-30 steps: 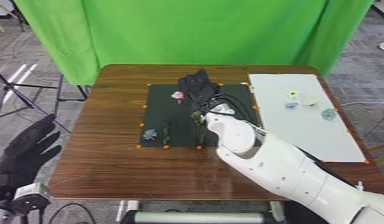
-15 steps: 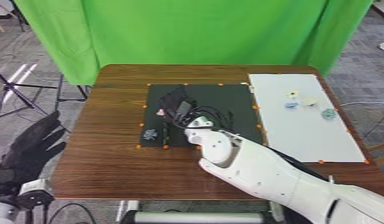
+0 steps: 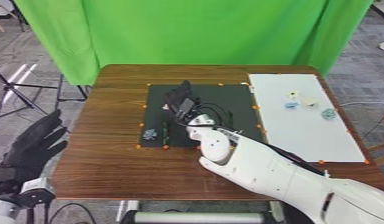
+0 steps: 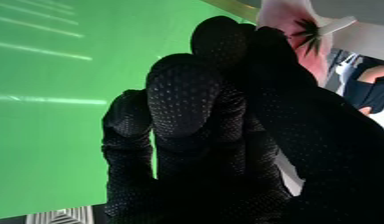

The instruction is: Arrange flowers

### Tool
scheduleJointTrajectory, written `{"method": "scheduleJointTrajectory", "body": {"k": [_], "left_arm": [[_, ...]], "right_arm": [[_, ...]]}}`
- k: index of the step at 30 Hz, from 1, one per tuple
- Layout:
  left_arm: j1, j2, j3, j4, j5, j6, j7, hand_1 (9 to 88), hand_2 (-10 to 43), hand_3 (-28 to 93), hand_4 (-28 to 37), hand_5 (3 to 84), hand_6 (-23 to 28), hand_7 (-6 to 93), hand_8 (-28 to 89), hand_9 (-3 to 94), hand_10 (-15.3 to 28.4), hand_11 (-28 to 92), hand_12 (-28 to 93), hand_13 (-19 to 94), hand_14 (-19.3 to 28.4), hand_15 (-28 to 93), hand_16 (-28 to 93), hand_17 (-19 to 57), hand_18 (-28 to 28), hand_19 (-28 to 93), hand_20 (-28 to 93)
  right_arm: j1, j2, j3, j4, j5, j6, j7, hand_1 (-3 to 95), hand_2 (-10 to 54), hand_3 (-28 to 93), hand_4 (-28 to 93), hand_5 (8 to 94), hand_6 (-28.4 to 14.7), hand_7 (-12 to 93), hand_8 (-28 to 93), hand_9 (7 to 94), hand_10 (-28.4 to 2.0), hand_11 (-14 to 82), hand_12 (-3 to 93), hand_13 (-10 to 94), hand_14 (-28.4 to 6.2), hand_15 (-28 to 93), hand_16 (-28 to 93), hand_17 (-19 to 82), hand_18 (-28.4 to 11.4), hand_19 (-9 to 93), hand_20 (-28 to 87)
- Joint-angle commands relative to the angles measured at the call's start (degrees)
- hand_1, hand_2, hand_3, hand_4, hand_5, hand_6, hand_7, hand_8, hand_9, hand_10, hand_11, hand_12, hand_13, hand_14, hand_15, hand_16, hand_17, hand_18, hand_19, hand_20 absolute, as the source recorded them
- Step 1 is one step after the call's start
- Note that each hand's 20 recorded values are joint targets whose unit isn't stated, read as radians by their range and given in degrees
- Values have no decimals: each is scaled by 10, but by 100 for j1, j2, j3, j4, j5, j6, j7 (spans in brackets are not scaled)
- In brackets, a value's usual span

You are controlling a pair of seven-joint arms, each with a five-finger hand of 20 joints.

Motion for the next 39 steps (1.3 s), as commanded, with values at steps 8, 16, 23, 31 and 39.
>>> {"method": "scheduleJointTrajectory", "body": {"k": [8, 16, 23, 31, 39], "left_arm": [[17, 22, -18, 10, -15, -4, -104, 241, -35, 691, -267, 209, 4, 178, -94, 153, 78, 79, 223, 109, 105, 118, 96, -122, 166, 325, 105], [-7, 49, -7, 24, -23, -2, -132, 243, -34, 691, -266, 209, 4, 177, -95, 153, 78, 80, 224, 108, 105, 119, 96, -122, 166, 325, 105], [-4, 50, -3, 24, -19, -10, -139, 246, -32, 687, -265, 209, 4, 178, -95, 152, 78, 82, 224, 108, 105, 118, 96, -123, 166, 326, 105], [-2, 52, 2, 26, -23, -6, -134, 244, -32, 689, -264, 208, 4, 178, -95, 152, 78, 83, 223, 108, 105, 119, 96, -123, 166, 326, 105], [-26, 53, 16, 35, -28, -16, -142, 245, -31, 688, -264, 208, 4, 179, -95, 152, 78, 84, 222, 108, 105, 119, 96, -123, 166, 327, 105]], "right_arm": [[22, -35, -15, -134, -115, -29, 17, 463, -95, 843, -276, 663, 26, 532, -8, 843, -55, 225, 533, 775, -25, 585, 366, 296, -199, 823, 532], [17, -49, 27, -122, -129, -152, 88, 446, -95, 847, -278, 647, 26, 525, 1, 828, -57, 224, 528, 762, -22, 591, 365, 287, -201, 818, 537], [-4, -49, 65, -172, -131, -282, 100, 442, -95, 847, -277, 636, 26, 522, 3, 815, -60, 224, 529, 752, -22, 595, 370, 282, -200, 814, 539], [-30, -61, 89, -232, -105, -402, 130, 431, -95, 851, -280, 620, 25, 523, -2, 799, -64, 227, 526, 728, -36, 620, 367, 266, -204, 812, 549], [-78, -75, 192, -372, -50, -530, 138, 401, -95, 846, -271, 617, 21, 516, 0, 787, -65, 235, 520, 721, -43, 642, 328, 261, -207, 809, 556]]}}
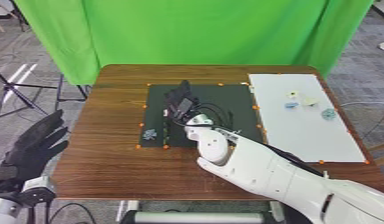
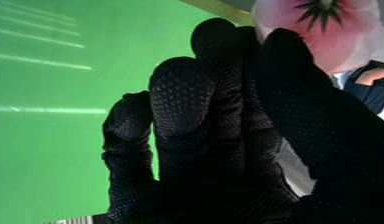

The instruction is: Arrange flowers

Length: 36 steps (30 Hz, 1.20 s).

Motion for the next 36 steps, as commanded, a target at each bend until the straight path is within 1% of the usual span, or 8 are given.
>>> {"method": "scheduleJointTrajectory", "body": {"k": [1, 5, 7, 20, 27, 30, 33, 36], "left_arm": [[23, 11, 1, 15, -26, -8, -60, 245, -32, 688, -264, 208, 4, 179, -95, 152, 78, 84, 222, 108, 105, 120, 96, -123, 167, 327, 105], [19, 7, -6, 15, -23, -17, -78, 245, -31, 688, -265, 208, 4, 178, -95, 152, 78, 83, 221, 108, 106, 121, 96, -123, 166, 326, 105], [30, 9, -4, 9, -28, 1, -63, 245, -31, 688, -265, 208, 4, 179, -95, 152, 78, 84, 222, 108, 106, 121, 95, -123, 166, 327, 105], [77, -40, -33, -10, -26, 3, -43, 244, -30, 688, -265, 208, 4, 178, -95, 153, 79, 83, 221, 108, 106, 121, 94, -123, 166, 327, 105], [120, -83, -35, -31, -20, 28, -18, 244, -31, 690, -264, 209, 4, 178, -95, 153, 79, 82, 221, 108, 106, 121, 94, -123, 166, 327, 105], [158, -144, -52, -54, -11, 28, 7, 244, -31, 690, -264, 208, 4, 179, -95, 153, 79, 81, 221, 108, 106, 121, 94, -123, 166, 327, 104], [183, -168, -42, -64, 3, 48, 54, 244, -31, 690, -265, 208, 4, 179, -95, 153, 79, 82, 221, 108, 106, 121, 94, -123, 166, 328, 105], [209, -235, -43, -80, 0, 31, 48, 244, -30, 690, -266, 209, 4, 179, -96, 153, 79, 84, 222, 108, 105, 122, 94, -123, 166, 328, 104]], "right_arm": [[-29, -54, 115, -196, -1, -208, 81, 398, -95, 845, -270, 615, 20, 513, -1, 783, -65, 240, 518, 719, -44, 646, 324, 259, -207, 808, 557], [-53, -84, 176, -244, 59, -360, 195, 350, -95, 841, -262, 610, 15, 494, 3, 729, -81, 349, 421, 707, -52, 658, 305, 253, -214, 804, 567], [-49, -89, 181, -247, 42, -335, 233, 335, -95, 845, -260, 613, 13, 475, 10, 716, -86, 378, 386, 704, -56, 659, 303, 250, -219, 802, 569], [-85, -51, 338, -725, 130, -986, 311, 317, -95, 856, -243, 609, 7, 438, 7, 693, -90, 396, 357, 691, -62, 661, 302, 239, -225, 797, 571], [-84, 21, 428, -899, 170, -1040, 255, 324, -95, 856, -238, 605, 3, 428, 8, 688, -89, 376, 379, 679, -65, 663, 301, 233, -225, 793, 571], [-118, 134, 621, -1204, 233, -1127, 204, 320, -95, 858, -245, 601, 2, 419, 4, 679, -91, 379, 375, 671, -70, 664, 299, 228, -223, 789, 570], [-139, 412, 867, -1603, 388, -941, 163, 307, -95, 860, -245, 597, 1, 401, -17, 662, -95, 403, 339, 662, -73, 668, 293, 226, -224, 789, 569], [-232, 807, 1200, -1971, 560, -789, 138, 303, -95, 865, -246, 589, 1, 394, -38, 653, -98, 410, 318, 653, -74, 669, 290, 221, -221, 785, 567]]}}
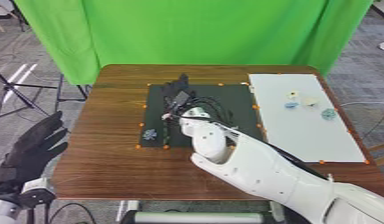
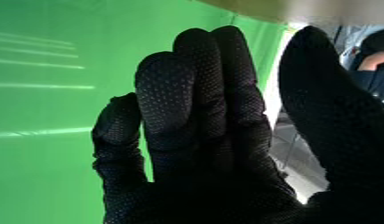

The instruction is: Arrange flowers

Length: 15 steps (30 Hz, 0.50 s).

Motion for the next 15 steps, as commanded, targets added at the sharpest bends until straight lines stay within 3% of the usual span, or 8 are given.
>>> {"method": "scheduleJointTrajectory", "body": {"k": [1, 4, 9, 15], "left_arm": [[148, -172, -23, -66, 8, 14, 32, 245, -29, 688, -266, 208, 4, 179, -96, 153, 79, 84, 222, 108, 106, 122, 94, -123, 166, 328, 105], [144, -205, -8, -66, 12, 0, 22, 244, -30, 690, -265, 208, 4, 179, -95, 153, 79, 85, 221, 109, 106, 122, 94, -123, 166, 328, 104], [247, -226, -11, -96, -8, 77, 99, 244, -30, 691, -265, 209, 4, 179, -96, 153, 79, 86, 220, 108, 106, 122, 93, -123, 166, 328, 104], [206, -268, 26, -81, 16, 26, 80, 244, -30, 691, -265, 209, 4, 179, -96, 153, 79, 86, 219, 108, 106, 122, 93, -123, 166, 328, 104]], "right_arm": [[-135, 864, 820, -999, 316, 256, -92, 302, -93, 866, -246, 585, 2, 393, -46, 650, -97, 413, 314, 648, -75, 670, 290, 218, -221, 783, 566], [-421, 1372, 1247, -1209, 458, 314, 27, 293, -85, 875, -237, 555, -2, 394, -159, 609, -103, 418, 301, 604, -84, 656, 270, 198, -214, 756, 551], [-1163, 2114, 2110, -1310, 551, 254, 370, 290, -89, 887, -238, 494, -17, 387, -166, 530, -126, 397, 289, 530, -91, 617, 246, 180, -206, 744, 540], [-2173, 2754, 3157, -1380, 599, 298, 888, 283, -94, 896, -246, 404, -42, 371, -159, 426, -147, 346, 271, 432, -104, 538, 201, 148, -201, 705, 509]]}}
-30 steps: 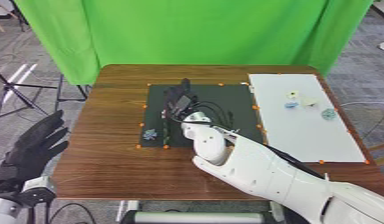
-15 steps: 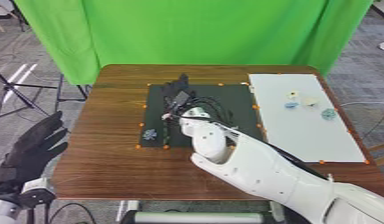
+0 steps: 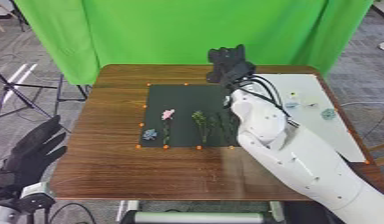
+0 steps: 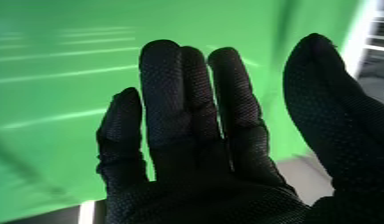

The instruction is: Arrange flowers

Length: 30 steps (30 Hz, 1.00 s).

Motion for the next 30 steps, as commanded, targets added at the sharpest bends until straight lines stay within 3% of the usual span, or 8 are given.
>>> {"method": "scheduleJointTrajectory", "body": {"k": [1, 5, 11, 26, 29, 30], "left_arm": [[64, -78, 35, -23, 9, 18, 35, 244, -30, 692, -265, 209, 4, 179, -96, 153, 79, 85, 219, 108, 106, 122, 94, -123, 166, 328, 104], [63, -73, 34, -19, 8, 12, 33, 244, -30, 691, -265, 209, 4, 180, -95, 153, 79, 85, 219, 108, 107, 122, 94, -123, 166, 329, 104], [76, -66, 43, -6, -8, -2, 31, 244, -30, 690, -266, 209, 4, 179, -96, 153, 78, 84, 220, 108, 107, 123, 94, -123, 166, 328, 104], [55, -47, 18, 10, -6, -38, 1, 244, -29, 690, -266, 209, 4, 178, -95, 153, 79, 83, 221, 108, 106, 123, 93, -123, 166, 329, 104], [64, -50, 24, 3, -5, -34, 23, 243, -30, 691, -265, 209, 4, 178, -96, 153, 79, 82, 221, 108, 107, 124, 93, -123, 166, 329, 104], [74, -52, 24, -2, -3, -16, 36, 243, -30, 691, -265, 209, 4, 179, -95, 153, 79, 82, 220, 108, 107, 124, 93, -123, 166, 329, 104]], "right_arm": [[-1317, 1373, 1129, 114, 72, 128, 864, 281, -95, 895, -247, 389, -49, 361, -155, 408, -150, 333, 268, 408, -111, 520, 192, 142, -202, 696, 499], [-1878, 1583, 1769, 109, 112, 112, 1130, 267, -95, 886, -247, 325, -65, 313, -130, 336, -164, 264, 261, 328, -129, 412, 173, 109, -200, 628, 434], [-2413, 1712, 2386, 192, 355, -116, 1389, 253, -95, 880, -247, 298, -76, 267, -108, 300, -171, 208, 264, 276, -149, 300, 206, 75, -204, 568, 361], [-2284, 1888, 2421, 1021, 1185, -597, 1256, 255, -95, 876, -253, 330, -71, 269, -109, 398, -143, 224, 244, 413, -100, 324, 227, 91, -201, 584, 357], [-2330, 1928, 2415, 1109, 1210, -246, 945, 267, -93, 884, -262, 347, -62, 291, -124, 428, -131, 249, 233, 462, -81, 376, 213, 114, -196, 612, 373], [-2370, 1928, 2439, 1143, 1180, -85, 769, 283, -93, 889, -268, 367, -46, 319, -141, 457, -114, 274, 227, 494, -73, 406, 199, 125, -193, 629, 383]]}}
